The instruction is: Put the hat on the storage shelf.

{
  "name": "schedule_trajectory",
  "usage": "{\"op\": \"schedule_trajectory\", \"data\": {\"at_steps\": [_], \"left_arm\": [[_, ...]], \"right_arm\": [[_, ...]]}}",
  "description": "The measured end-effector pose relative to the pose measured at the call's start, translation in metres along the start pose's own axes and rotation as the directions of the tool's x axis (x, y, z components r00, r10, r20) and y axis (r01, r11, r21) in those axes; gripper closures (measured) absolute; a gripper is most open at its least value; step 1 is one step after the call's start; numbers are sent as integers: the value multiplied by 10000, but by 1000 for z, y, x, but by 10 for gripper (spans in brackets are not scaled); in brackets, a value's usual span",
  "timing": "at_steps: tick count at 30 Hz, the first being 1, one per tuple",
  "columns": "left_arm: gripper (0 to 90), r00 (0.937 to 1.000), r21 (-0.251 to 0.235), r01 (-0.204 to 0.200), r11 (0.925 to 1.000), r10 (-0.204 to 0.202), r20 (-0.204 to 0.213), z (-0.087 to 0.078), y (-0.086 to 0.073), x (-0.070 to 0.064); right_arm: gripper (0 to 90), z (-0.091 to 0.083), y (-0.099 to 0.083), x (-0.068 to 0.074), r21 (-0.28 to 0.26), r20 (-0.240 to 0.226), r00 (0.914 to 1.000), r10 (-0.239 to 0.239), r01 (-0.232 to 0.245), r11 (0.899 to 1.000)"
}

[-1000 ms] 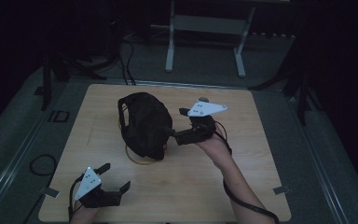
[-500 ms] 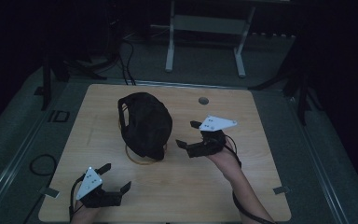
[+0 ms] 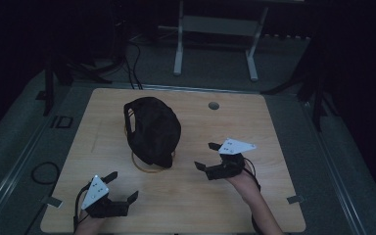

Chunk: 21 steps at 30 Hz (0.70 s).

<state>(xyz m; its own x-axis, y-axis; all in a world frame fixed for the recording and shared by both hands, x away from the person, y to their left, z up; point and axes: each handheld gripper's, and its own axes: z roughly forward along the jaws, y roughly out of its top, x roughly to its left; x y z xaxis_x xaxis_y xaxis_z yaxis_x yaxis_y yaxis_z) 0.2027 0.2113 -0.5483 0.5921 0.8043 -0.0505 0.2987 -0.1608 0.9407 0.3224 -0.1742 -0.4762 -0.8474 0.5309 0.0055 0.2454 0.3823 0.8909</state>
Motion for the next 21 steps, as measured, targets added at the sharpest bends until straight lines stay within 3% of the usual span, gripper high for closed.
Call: {"op": "schedule_trajectory", "data": {"at_steps": [8,21], "left_arm": [[17,10000,61,-19,10000,19,33,2,-1,-1],[17,9999,186,98,9998,-101,140,3,-3,1]], "right_arm": [[139,-4,-29,0,126,22,9995,322,-322,9994],[141,-23,-63,-1,319,164,9990,420,-425,9986]]}}
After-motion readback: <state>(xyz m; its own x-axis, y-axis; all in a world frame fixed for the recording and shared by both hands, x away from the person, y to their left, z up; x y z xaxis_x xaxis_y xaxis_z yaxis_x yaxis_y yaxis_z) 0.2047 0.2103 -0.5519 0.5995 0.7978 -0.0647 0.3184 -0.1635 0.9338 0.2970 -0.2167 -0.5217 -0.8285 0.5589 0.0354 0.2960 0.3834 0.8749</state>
